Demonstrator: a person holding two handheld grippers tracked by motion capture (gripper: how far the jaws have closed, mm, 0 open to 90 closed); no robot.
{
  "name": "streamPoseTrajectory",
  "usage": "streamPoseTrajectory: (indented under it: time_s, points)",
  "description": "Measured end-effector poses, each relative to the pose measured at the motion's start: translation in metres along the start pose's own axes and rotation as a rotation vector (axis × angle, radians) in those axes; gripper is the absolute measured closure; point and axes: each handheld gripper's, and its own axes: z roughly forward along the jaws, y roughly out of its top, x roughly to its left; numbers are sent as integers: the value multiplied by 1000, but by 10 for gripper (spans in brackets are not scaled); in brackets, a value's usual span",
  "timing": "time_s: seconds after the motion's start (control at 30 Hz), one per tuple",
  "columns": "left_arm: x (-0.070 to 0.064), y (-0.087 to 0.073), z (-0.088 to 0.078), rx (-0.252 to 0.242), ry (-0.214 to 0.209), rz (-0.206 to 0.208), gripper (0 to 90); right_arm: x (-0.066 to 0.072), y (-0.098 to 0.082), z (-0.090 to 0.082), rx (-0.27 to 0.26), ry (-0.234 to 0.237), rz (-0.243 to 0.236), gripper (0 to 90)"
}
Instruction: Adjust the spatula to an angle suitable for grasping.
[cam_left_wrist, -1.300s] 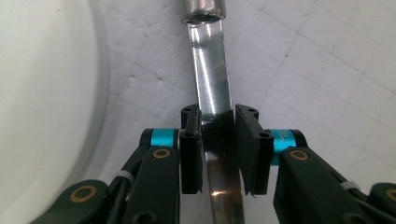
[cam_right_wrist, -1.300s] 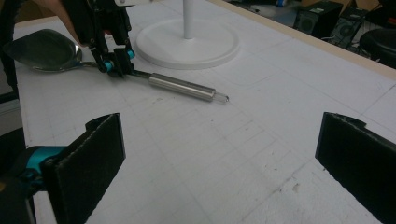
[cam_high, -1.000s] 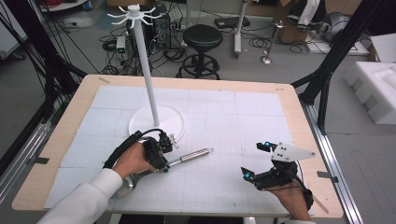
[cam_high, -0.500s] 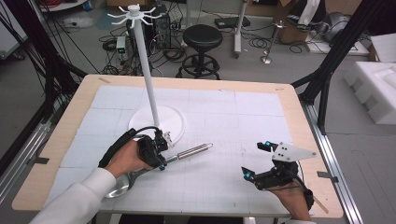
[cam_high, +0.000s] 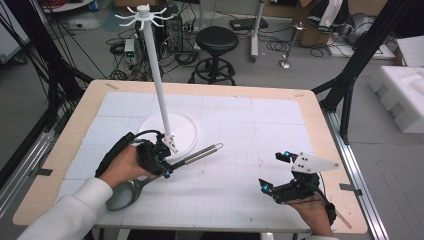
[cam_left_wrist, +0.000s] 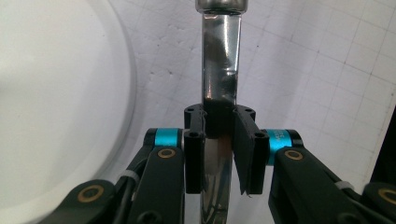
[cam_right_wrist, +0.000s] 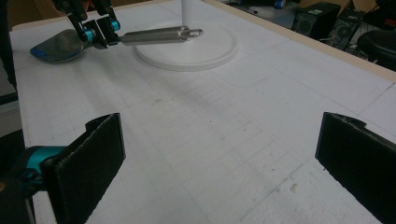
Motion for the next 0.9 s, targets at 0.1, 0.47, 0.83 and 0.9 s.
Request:
streamPoseTrajectory:
  time_s: [0.1, 0.47, 0.83, 0.9]
  points:
    - [1, -6, -12, -20, 12, 11, 752, 0, 0, 0, 0, -1, -1, 5]
    - [7, -28, -45, -18, 51, 37, 753, 0, -1, 0, 3, -4, 5, 5]
    - [11, -58, -61, 25, 63, 46, 753, 0, -2, 2, 11, -3, 3, 5]
    - [12, -63, -62, 32, 65, 39, 753, 0, -2, 2, 12, -4, 2, 5]
